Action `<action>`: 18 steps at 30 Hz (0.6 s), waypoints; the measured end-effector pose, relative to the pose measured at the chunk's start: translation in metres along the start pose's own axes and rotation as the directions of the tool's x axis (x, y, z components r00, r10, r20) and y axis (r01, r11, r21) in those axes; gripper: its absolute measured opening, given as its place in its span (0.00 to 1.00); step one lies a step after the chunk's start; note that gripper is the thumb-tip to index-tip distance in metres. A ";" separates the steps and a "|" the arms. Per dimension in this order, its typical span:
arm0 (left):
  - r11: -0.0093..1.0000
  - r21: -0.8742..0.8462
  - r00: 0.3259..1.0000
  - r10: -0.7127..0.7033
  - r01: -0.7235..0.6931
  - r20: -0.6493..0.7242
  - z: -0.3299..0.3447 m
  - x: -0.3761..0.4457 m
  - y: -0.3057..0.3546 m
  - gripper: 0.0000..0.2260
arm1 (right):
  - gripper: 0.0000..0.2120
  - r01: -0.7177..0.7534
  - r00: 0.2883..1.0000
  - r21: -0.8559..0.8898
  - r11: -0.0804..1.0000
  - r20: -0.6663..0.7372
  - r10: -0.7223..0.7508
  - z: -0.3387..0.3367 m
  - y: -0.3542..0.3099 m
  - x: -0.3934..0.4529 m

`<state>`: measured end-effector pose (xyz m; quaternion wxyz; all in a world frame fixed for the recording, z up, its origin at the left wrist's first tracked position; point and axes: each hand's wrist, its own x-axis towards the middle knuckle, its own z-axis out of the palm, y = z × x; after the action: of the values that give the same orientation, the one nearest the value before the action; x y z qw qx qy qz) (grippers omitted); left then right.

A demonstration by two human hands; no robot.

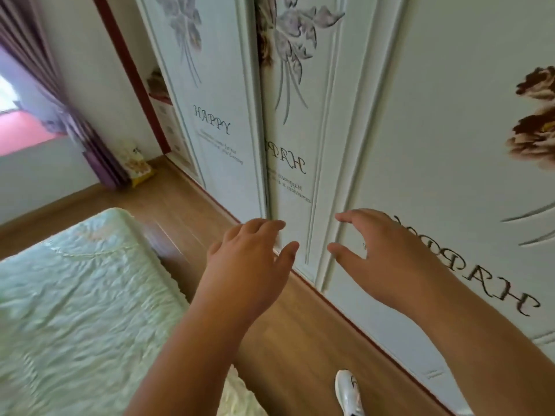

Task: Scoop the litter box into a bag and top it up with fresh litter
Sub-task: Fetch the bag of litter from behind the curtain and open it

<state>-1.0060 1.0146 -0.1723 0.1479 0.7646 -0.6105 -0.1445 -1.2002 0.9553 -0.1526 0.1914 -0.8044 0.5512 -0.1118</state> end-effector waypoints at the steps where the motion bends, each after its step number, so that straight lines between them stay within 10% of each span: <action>1: 0.999 0.008 0.999 -0.042 0.043 -0.017 -0.002 0.006 -0.003 0.24 | 0.25 0.041 0.999 0.008 0.999 0.018 -0.041 0.002 -0.002 0.015; 18: 0.882 -0.077 0.843 -0.468 0.465 -0.264 -0.037 0.130 0.046 0.22 | 0.25 0.491 0.851 0.093 0.866 0.160 -0.500 -0.047 -0.004 0.233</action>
<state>-1.0049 0.8796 -0.1254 0.1953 0.9017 -0.3791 -0.0713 -1.1301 0.7313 -0.1157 0.2242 -0.9210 0.3031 -0.0982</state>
